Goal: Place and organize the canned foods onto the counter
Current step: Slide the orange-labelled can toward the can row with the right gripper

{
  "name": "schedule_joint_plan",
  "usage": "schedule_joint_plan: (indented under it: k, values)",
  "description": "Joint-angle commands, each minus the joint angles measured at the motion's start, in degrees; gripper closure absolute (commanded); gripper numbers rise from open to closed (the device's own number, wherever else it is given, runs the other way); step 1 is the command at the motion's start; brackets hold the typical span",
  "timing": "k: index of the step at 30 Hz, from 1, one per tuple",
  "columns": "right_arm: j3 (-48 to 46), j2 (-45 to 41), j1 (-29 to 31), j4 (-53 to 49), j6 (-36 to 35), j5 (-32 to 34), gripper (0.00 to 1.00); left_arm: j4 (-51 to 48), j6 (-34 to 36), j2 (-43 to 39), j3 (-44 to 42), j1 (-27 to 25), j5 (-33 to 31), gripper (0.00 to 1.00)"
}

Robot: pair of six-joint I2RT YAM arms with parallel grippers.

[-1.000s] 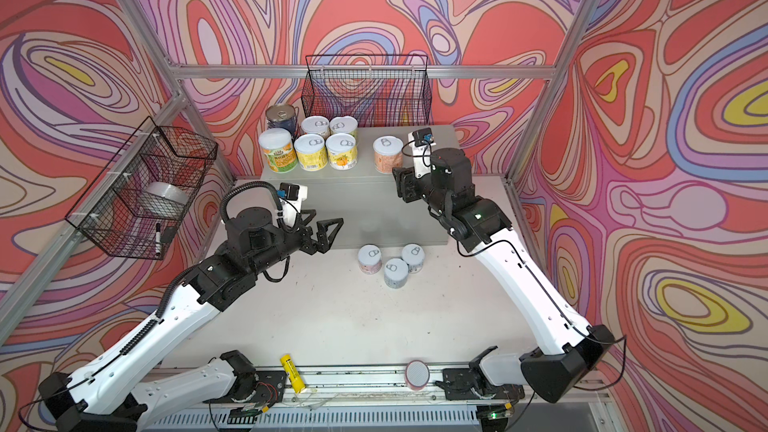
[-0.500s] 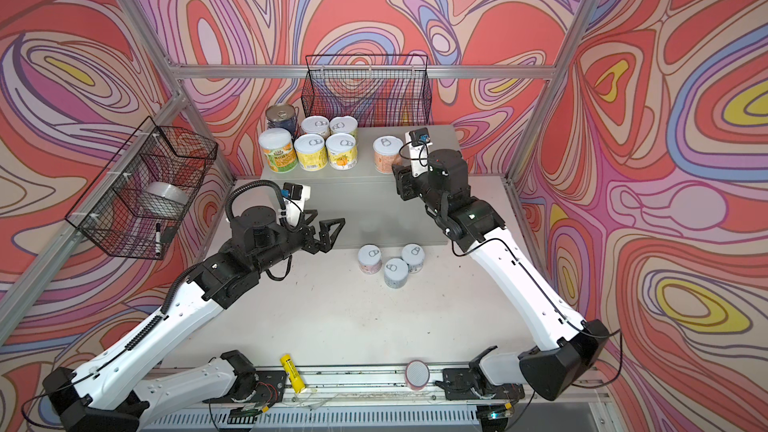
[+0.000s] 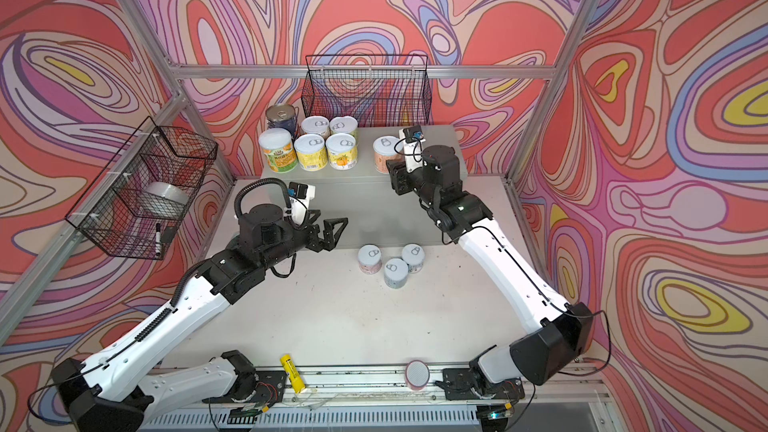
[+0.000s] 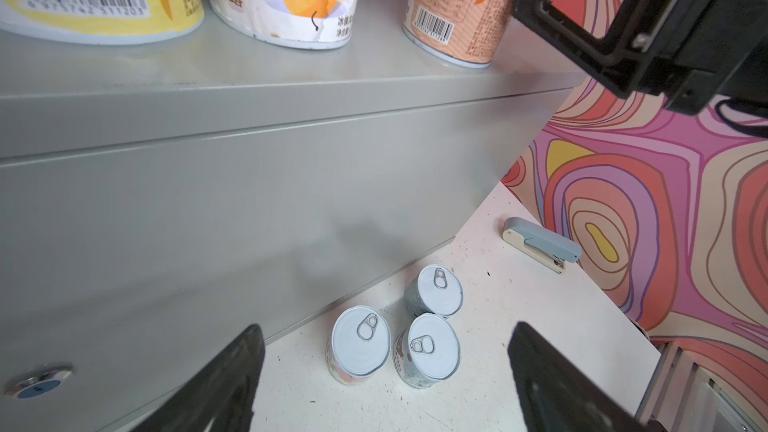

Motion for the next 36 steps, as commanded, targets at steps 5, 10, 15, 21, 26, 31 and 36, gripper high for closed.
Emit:
schedule_joint_plan:
  k: [5,10,15,21,26,31,36]
  values:
    - [2.0,3.96,-2.31,4.92,2.83,-5.87,0.4,1.4,-0.77,0.81,0.54,0.64,-0.11,0.07]
    - [3.65,6.95,-2.59,6.82,3.59,-8.08,0.41,1.19,-0.59,1.27,0.34,0.94,-0.28,0.07]
    - [5.13,9.26,-2.64,8.65,4.36,-8.82,0.41,0.61,-0.33,1.34,0.56,1.19,-0.58,0.07]
    - [7.93,11.9,-2.82,9.03,4.31,-9.21,0.41,0.56,-0.33,1.75,0.77,1.49,-0.58,0.07]
    - [11.53,15.23,-2.9,8.29,4.46,-8.91,0.41,0.84,-0.49,2.3,0.81,1.64,-0.5,0.06]
    - [13.49,17.66,-2.95,8.79,5.17,-8.73,0.42,0.53,-0.35,2.92,1.22,1.8,-0.09,0.07]
    - [14.79,20.13,-2.95,8.38,5.59,-7.45,0.42,0.24,0.11,3.04,1.26,2.04,-0.22,0.07]
